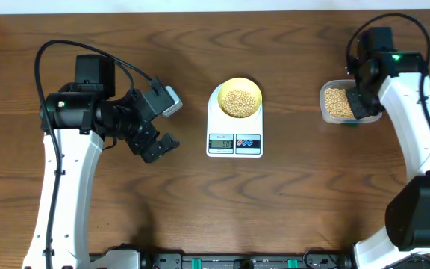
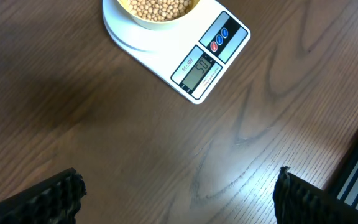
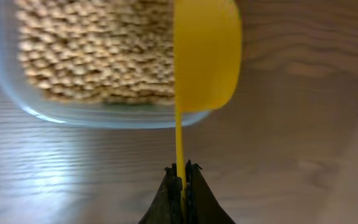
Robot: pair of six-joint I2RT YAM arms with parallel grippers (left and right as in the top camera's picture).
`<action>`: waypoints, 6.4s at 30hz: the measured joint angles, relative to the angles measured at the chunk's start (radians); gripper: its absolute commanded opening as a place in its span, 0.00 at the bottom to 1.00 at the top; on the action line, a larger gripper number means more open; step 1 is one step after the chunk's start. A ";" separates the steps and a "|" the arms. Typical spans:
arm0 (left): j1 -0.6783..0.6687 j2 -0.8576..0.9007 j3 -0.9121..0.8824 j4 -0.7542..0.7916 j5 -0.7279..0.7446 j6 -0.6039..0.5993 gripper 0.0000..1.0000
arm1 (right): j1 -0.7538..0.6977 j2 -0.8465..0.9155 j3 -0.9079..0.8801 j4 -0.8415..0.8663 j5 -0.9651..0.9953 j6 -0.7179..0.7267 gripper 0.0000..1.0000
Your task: Scoop item into bowl and weigh 50g on scale
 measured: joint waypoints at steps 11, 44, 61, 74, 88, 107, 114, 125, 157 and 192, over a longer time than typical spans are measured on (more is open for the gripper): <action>0.000 0.000 0.000 0.000 0.000 0.000 0.99 | -0.016 -0.261 0.008 -0.153 -0.406 0.060 0.01; 0.000 0.000 -0.001 0.000 0.000 0.000 0.99 | -0.081 -0.325 -0.844 0.151 -1.077 0.312 0.35; 0.000 0.000 -0.001 0.000 0.000 0.000 0.99 | -0.081 -0.325 -0.857 0.188 -0.965 0.486 0.99; 0.000 0.000 -0.001 0.000 0.000 0.000 0.99 | -0.081 -0.325 -0.857 0.182 -0.747 0.513 0.99; 0.000 0.000 -0.001 0.000 0.000 0.000 0.99 | -0.081 -0.325 -0.857 0.247 -0.688 0.513 0.99; 0.000 0.000 -0.001 0.000 0.000 0.000 0.99 | -0.081 -0.325 -0.857 0.296 -0.636 0.513 0.99; 0.000 0.000 -0.001 0.000 0.000 0.000 0.99 | -0.081 -0.325 -0.857 0.296 -0.634 0.513 0.99; 0.000 0.000 -0.001 0.000 0.000 0.000 0.99 | -0.081 -0.325 -0.857 0.327 -0.589 0.447 0.99; 0.000 0.000 -0.001 0.000 0.000 0.000 0.99 | -0.081 -0.325 -0.857 0.646 -0.577 0.226 0.99; 0.000 0.000 -0.001 -0.001 0.000 0.000 0.99 | -0.081 -0.942 -0.857 0.494 -0.550 0.124 0.99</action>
